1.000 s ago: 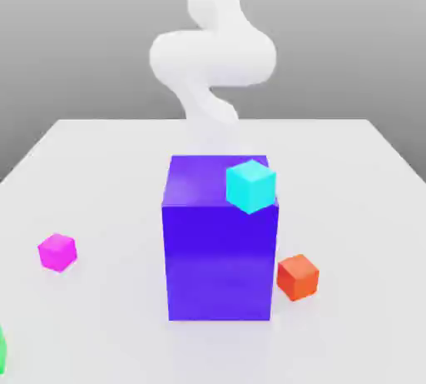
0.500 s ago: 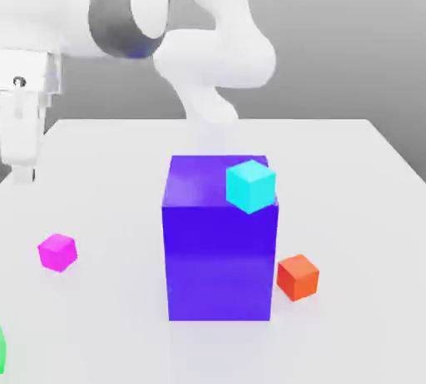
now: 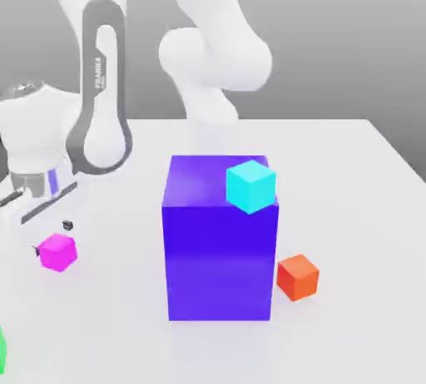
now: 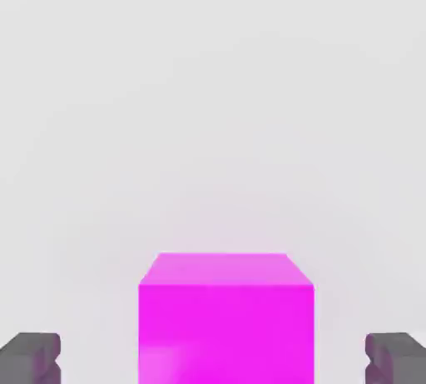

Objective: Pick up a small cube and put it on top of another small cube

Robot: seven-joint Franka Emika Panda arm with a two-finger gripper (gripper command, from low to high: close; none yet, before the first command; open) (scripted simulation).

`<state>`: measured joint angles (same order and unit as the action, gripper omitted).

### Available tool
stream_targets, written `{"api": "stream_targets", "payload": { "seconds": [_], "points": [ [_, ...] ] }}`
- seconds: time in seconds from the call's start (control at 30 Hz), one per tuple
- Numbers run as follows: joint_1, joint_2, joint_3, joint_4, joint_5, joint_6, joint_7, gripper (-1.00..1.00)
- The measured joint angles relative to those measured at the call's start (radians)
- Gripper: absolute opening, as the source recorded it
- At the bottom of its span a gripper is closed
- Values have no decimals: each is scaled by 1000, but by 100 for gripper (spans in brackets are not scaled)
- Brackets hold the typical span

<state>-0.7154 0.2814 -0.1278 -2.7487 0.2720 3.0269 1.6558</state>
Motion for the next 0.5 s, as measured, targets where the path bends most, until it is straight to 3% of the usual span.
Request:
{"api": "stream_targets", "payload": {
  "seconds": [0.03,0.27,0.5],
  "points": [
    [-24,22,28,4,13,18,-10,-100],
    [-30,27,34,5,13,23,-9,-100],
    [71,-135,-105,-29,-144,-101,108,-100]
  ]
}}
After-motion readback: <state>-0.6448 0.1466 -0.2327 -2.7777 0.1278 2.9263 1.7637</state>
